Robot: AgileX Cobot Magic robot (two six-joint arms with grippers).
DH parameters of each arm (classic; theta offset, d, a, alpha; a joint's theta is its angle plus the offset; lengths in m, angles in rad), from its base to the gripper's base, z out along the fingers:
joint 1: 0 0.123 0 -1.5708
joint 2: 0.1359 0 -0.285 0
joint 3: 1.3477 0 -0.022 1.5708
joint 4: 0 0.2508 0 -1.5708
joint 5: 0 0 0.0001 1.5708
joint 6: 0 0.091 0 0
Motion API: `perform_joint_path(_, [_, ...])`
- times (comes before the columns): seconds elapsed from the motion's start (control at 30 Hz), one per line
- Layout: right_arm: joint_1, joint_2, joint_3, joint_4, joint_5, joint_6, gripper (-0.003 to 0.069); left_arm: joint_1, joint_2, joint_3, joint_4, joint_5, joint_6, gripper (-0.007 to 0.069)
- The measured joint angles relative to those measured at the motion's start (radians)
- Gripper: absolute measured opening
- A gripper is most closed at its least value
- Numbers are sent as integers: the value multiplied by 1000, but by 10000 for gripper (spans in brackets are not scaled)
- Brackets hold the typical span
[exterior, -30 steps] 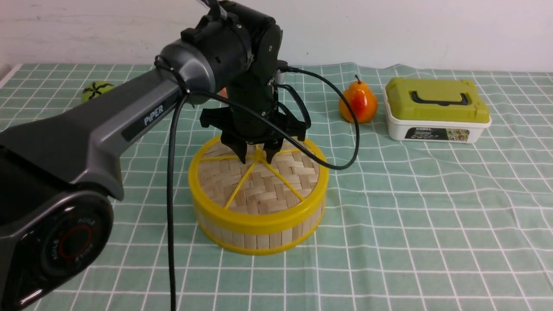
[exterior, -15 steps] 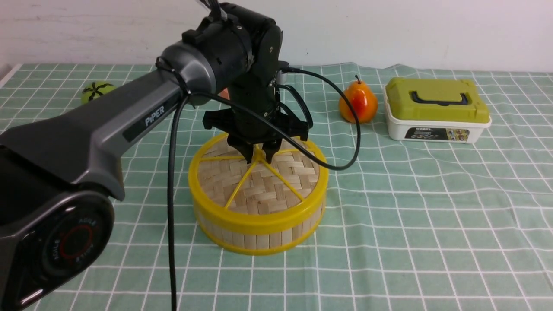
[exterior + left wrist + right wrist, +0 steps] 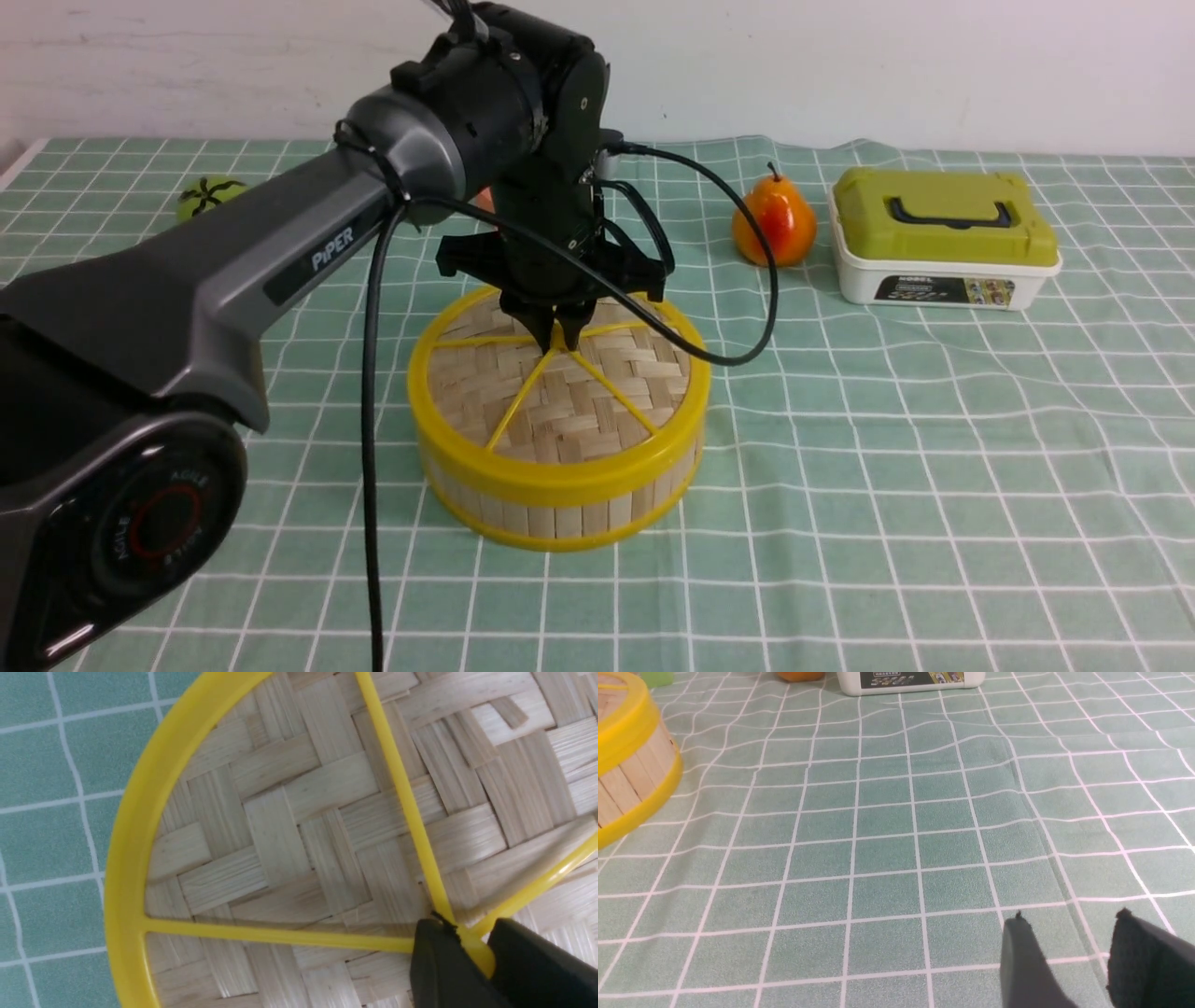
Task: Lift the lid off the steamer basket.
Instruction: Use the left arm to lift the lid of the steamer, then use the left arm to place the steamer lid on the table
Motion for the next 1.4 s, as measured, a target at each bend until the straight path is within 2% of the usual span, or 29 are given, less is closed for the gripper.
perform_joint_path(0.27, [0,0,0,0,0,0,241,10,-43,-100,24,2,20,109])
perform_joint_path(0.4, [0,0,0,0,0,0,241,51,-137,-93,27,2,39,109])
perform_joint_path(0.63, [0,0,0,0,0,0,241,223,-311,110,31,2,43,109])
perform_joint_path(0.7, [0,0,0,0,0,0,241,309,-369,265,37,2,42,109])
perform_joint_path(0.9, [0,0,0,0,0,0,241,442,-409,568,52,-45,-15,109])
perform_joint_path(1.07, [0,0,0,0,0,0,241,457,-358,683,40,-235,-52,109])
perform_joint_path(1.4, [0,0,0,0,0,0,241,438,-251,688,8,-302,-96,122])
